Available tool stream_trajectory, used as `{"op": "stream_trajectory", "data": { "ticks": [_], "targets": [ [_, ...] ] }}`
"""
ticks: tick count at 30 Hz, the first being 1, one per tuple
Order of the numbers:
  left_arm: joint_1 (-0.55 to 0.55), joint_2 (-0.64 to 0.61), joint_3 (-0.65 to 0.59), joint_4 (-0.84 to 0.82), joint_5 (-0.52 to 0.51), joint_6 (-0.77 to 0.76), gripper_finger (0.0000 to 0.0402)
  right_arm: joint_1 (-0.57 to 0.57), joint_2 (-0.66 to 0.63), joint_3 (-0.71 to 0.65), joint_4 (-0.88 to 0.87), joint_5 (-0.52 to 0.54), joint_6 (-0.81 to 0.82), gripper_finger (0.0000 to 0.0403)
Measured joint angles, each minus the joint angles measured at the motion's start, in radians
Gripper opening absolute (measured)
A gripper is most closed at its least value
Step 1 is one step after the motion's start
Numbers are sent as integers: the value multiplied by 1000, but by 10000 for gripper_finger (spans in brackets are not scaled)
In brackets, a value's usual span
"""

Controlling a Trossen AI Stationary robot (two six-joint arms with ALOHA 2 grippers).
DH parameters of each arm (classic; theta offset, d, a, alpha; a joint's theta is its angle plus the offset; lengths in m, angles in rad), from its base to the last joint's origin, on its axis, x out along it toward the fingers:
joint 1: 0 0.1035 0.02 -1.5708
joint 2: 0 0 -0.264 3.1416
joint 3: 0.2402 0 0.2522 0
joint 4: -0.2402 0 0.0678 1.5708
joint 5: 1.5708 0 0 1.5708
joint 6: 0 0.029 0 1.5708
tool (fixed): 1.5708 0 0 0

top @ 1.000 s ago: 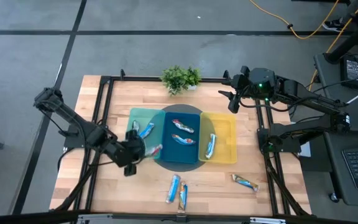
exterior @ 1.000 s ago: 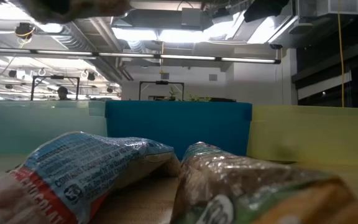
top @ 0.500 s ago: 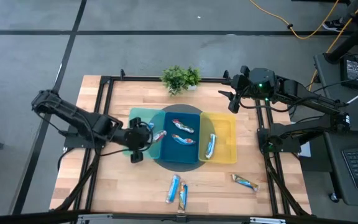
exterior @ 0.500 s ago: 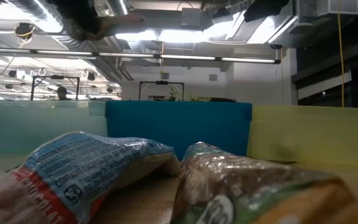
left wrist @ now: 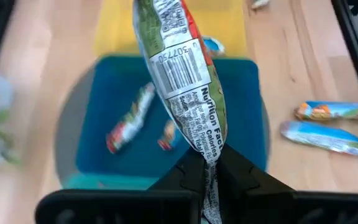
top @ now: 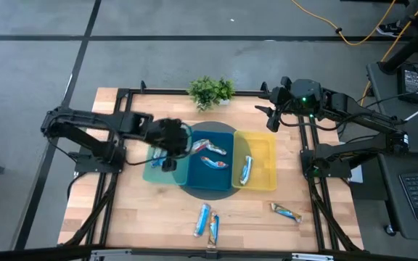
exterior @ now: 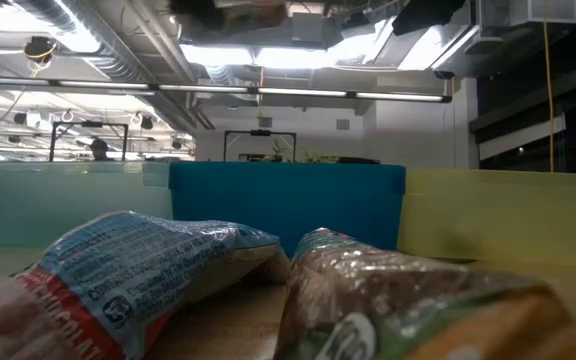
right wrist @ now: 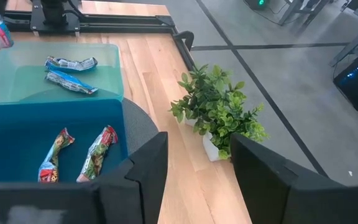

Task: Pick and place Granola Bars by type
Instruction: Put the red granola bar into the blue bin

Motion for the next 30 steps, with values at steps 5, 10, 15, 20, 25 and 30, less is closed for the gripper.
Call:
{"op": "stream_trajectory", "data": {
  "ticks": [5, 10, 15, 20, 25, 30],
  "targets": [
    [113, 109, 137, -42, 53, 144, 13, 0, 0, 0, 0, 0, 5, 177],
    [175, 177, 226, -75, 77, 222, 13, 0, 0, 0, 0, 7, 3, 177],
    [202, 184, 247, -75, 78, 258, 13, 0, 0, 0, 0, 8, 4, 177],
    [225, 184, 247, -89, 81, 259, 14, 0, 0, 0, 0, 8, 4, 177],
    [244, 219, 248, -103, 121, 317, 14, 0, 0, 0, -1, 8, 4, 177],
    [294, 304, 248, -125, 122, 407, 15, 0, 0, 0, -4, 9, 4, 177]
  ]
}}
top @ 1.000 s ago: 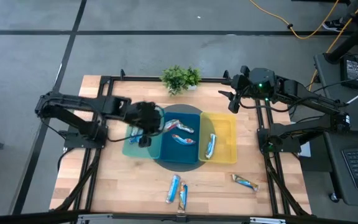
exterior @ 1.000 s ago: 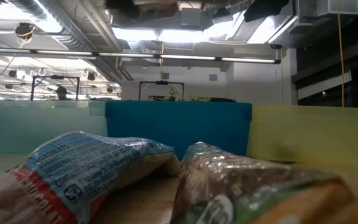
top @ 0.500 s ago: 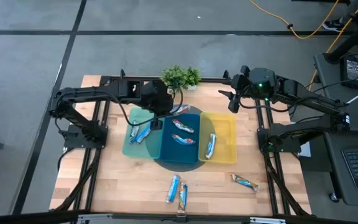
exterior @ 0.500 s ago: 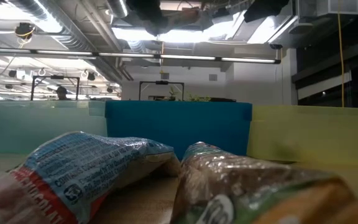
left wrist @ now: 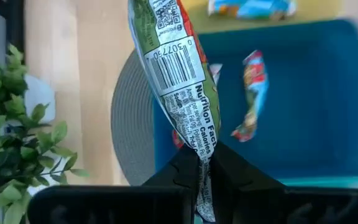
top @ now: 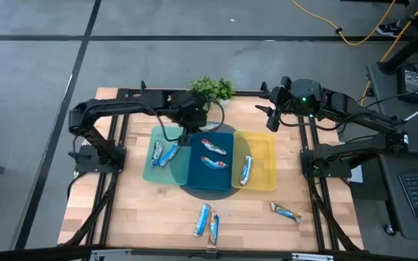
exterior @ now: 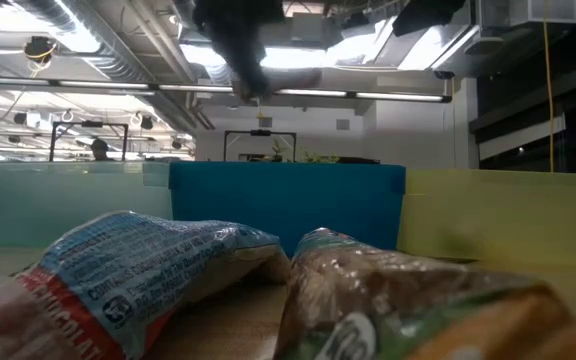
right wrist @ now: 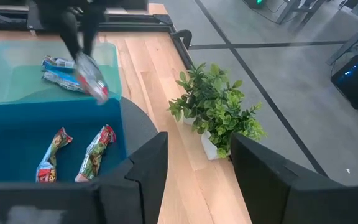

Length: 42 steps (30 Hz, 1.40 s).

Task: Pick and place Granola Bars by type
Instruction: Put the red granola bar into the blue bin

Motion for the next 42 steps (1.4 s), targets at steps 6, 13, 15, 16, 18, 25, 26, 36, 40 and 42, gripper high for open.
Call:
{"op": "stream_trajectory", "data": {
  "ticks": [6, 13, 15, 16, 18, 25, 26, 36, 40, 42],
  "targets": [
    [11, 105, -1, 15, 18, 94, 15, 0, 0, 0, -39, 0, 0, 177],
    [15, 208, -2, 39, 20, 174, 15, 0, 0, 0, -43, 0, 0, 177],
    [14, 228, -2, 36, 46, 185, 15, 0, 0, 0, -43, 0, -1, 177],
    [13, 239, -2, 45, 60, 188, 15, 0, 0, 0, -42, -1, -1, 177],
    [12, 257, -2, 55, 71, 190, 15, 0, 0, 0, -43, -2, -1, 177],
    [1, 291, -2, 85, 139, 200, 15, 0, 0, 0, -44, -10, 1, 177],
    [-3, 295, -2, 84, 150, 203, 15, 0, 0, 0, -47, -10, 1, 177],
    [-19, 346, -2, 109, 226, 216, 15, 0, 0, 0, -79, -10, 27, 177],
    [-22, 381, -2, 112, 235, 219, 15, 0, 0, 0, -88, -10, 29, 177],
    [-25, 397, -2, 112, 233, 218, 15, 0, 0, 0, -88, -11, 29, 177]
  ]
}}
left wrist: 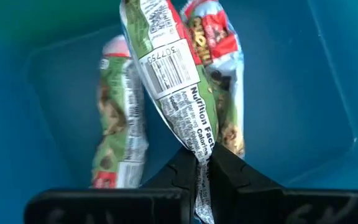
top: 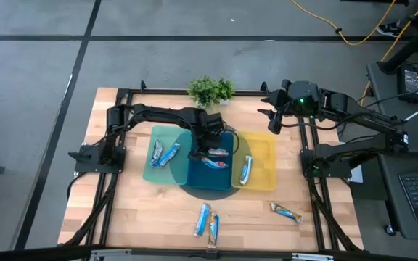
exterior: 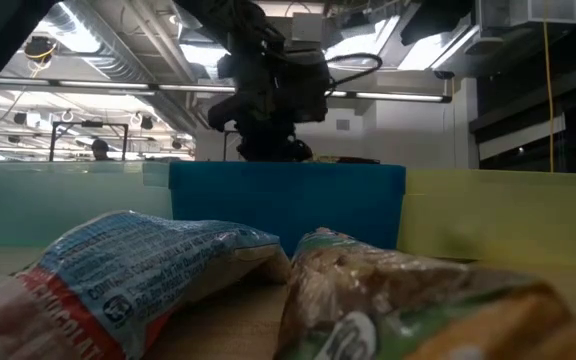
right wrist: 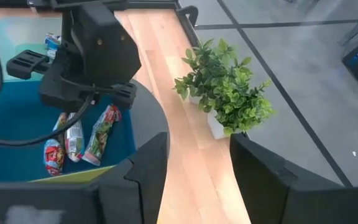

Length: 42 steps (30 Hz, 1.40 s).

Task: Pick and place Granola Bars by type
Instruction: Put the red granola bar into the blue bin, then put the yellow granola bar into the yellow bin

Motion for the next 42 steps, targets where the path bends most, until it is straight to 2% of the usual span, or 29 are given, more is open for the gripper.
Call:
{"op": "stream_trajectory", "data": {
  "ticks": [16, 21, 26, 33, 39, 42],
  "targets": [
    [-6, 21, 0, 8, -3, 0, 21, 0, 0, 0, -6, -7, -7, 177],
    [-6, 21, 0, 7, 2, 3, 47, 0, 0, 0, -6, -7, -9, 177],
    [-6, 21, 0, -3, 0, -10, 92, 0, 0, 0, -6, -7, -9, 177],
    [-6, -7, 0, -40, -79, -32, 140, 0, 0, 0, -8, -8, -4, 177],
    [-6, -95, 0, -64, -139, -29, 147, 16, -19, 0, -72, -8, 33, 177],
    [-7, -154, 0, -72, -205, -33, 143, 50, -46, 0, -142, 3, 82, 177]
  ]
}}
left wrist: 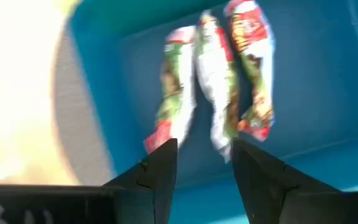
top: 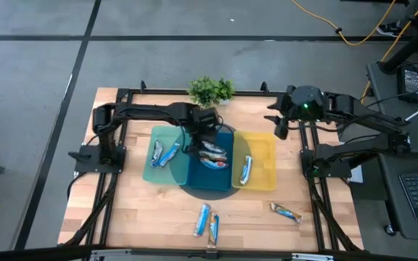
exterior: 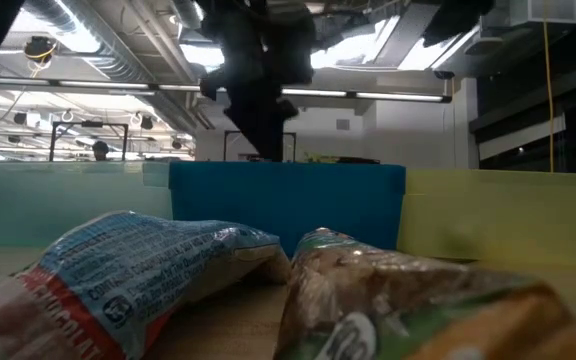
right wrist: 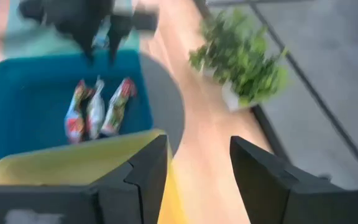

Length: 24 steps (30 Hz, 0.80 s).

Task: Pick and place Granola Bars by type
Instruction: Put the yellow granola bar into the yellow bin

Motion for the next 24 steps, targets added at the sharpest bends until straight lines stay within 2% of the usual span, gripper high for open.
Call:
{"op": "stream_trajectory", "data": {
  "ticks": [7, 10, 16, 20, 24],
  "targets": [
    [8, -119, 0, 3, -126, -28, 139, 170, -66, 0, -180, 32, 204, 175],
    [18, -154, 0, 13, -128, -61, 139, 299, -63, 0, -266, 84, 309, 163],
    [22, -211, 0, 20, -103, -104, 139, 554, 1, 0, -372, 104, 522, 127],
    [21, -250, 0, 26, -93, -129, 139, 680, 55, 0, -418, 78, 675, 110],
    [21, -277, 0, 27, -101, -151, 139, 791, 108, 0, -407, -13, 840, 104]
  ]
}}
